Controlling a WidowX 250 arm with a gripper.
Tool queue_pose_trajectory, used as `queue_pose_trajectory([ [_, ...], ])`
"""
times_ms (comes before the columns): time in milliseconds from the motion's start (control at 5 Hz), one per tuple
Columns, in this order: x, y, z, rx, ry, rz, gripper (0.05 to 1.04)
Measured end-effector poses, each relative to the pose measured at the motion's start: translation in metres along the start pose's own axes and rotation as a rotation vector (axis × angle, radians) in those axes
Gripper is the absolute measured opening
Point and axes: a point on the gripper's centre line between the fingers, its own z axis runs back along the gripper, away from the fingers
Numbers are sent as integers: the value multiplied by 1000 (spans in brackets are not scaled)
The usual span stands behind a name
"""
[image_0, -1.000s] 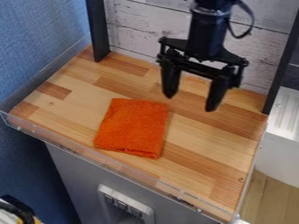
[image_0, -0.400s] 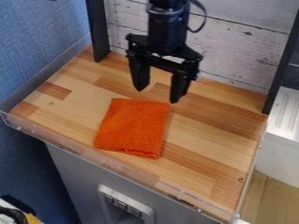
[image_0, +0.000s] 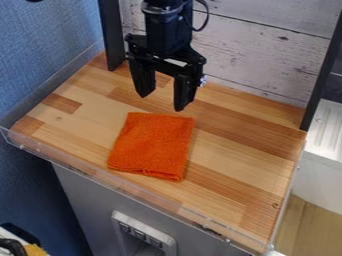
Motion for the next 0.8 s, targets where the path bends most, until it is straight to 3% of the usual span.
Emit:
queue_pose_trajectory([
  [200, 6, 10, 8, 1, -22, -8, 958],
  [600, 9, 15, -7, -4, -13, -37, 374],
  [800, 5, 17, -21, -3, 3, -43, 157],
])
